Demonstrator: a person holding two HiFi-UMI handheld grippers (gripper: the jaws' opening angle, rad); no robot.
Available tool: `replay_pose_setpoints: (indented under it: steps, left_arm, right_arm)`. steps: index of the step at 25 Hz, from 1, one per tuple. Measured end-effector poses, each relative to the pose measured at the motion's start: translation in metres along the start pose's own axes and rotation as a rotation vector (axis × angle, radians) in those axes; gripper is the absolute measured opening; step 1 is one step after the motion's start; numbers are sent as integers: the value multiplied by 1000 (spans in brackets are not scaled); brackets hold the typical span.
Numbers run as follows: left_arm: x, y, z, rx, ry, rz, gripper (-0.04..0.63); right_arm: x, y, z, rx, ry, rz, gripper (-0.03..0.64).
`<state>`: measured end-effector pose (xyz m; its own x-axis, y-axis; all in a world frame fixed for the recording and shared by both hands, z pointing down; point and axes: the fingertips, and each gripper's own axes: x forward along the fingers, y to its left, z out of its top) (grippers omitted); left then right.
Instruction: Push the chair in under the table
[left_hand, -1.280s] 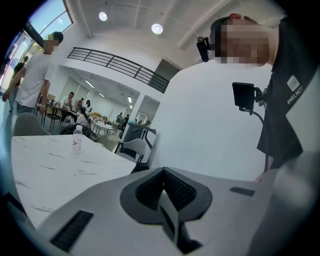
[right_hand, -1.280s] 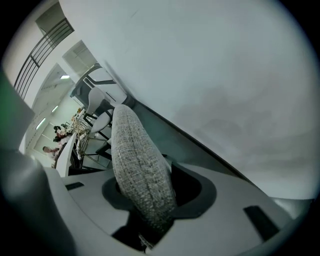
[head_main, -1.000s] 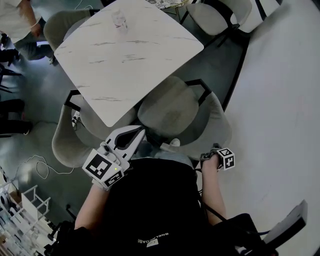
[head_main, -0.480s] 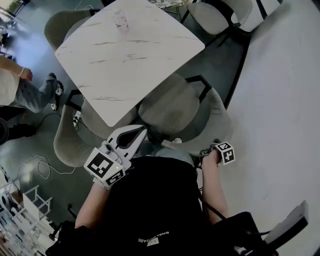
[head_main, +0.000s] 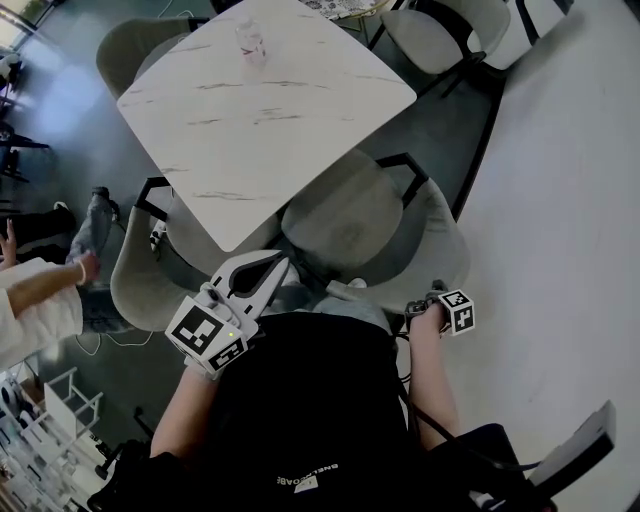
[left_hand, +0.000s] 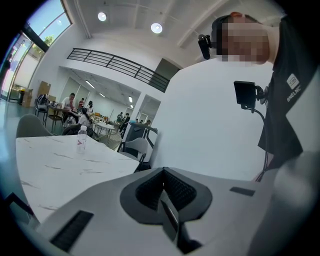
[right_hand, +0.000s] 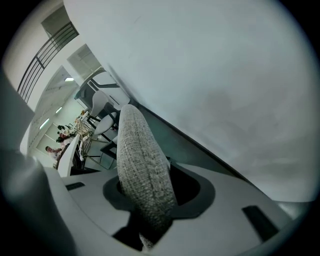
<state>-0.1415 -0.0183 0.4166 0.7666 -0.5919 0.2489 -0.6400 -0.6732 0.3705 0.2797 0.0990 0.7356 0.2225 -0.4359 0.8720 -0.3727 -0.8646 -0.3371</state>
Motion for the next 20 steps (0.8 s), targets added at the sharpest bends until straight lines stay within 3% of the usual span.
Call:
replay_pose_setpoints:
  steps: [9,17,20]
  left_arm:
    - [4,2,3,16,4,-13,3]
    - [20,-12,5,21,-5,-9,3]
    - [24,-16,2,11,-12,3,3]
  right_arm:
    - [-4,-8,-5,39,20,44,141]
    - [-1,-23,19,79,11,47,140]
    - [8,-30,26,-12,69,46,125]
